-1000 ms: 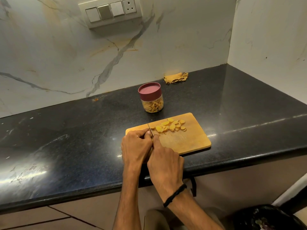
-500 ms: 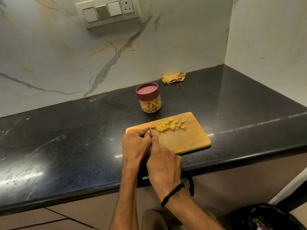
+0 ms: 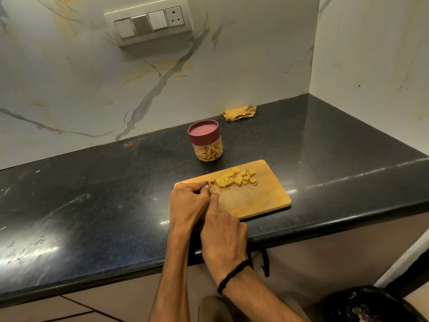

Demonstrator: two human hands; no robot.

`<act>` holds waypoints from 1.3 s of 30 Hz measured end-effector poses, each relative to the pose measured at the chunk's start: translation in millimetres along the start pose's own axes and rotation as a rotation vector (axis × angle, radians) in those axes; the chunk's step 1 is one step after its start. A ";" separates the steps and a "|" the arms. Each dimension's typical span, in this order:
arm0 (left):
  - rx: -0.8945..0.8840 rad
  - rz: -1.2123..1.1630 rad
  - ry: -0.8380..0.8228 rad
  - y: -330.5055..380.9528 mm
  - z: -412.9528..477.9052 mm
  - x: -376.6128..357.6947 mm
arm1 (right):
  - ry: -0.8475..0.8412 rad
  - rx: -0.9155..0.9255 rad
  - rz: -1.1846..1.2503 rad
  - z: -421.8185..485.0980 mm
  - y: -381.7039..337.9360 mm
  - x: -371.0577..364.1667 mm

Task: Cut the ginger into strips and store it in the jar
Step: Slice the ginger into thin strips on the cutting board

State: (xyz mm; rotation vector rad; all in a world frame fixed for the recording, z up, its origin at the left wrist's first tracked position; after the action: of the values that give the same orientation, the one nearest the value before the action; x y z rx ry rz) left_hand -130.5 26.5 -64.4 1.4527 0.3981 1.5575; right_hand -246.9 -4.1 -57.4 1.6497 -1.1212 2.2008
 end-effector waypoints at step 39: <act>0.025 -0.031 -0.007 6.4 -4.7 4.0 | -0.012 0.032 -0.087 -2.0 -1.0 13.6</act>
State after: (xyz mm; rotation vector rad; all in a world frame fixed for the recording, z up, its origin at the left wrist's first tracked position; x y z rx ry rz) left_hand -136.8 28.0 -58.2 1.4644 0.4353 1.5270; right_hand -252.9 -6.0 -45.2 1.6938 -1.0015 2.1685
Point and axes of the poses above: each hand's wrist, its own z-axis towards the middle knuckle, its own x-axis out of the back of the hand, y = z × x, the point moved 3 cm from there along z, towards the middle knuckle, and after that the axes turned 2 degrees about -x, right-handed, at the moved point
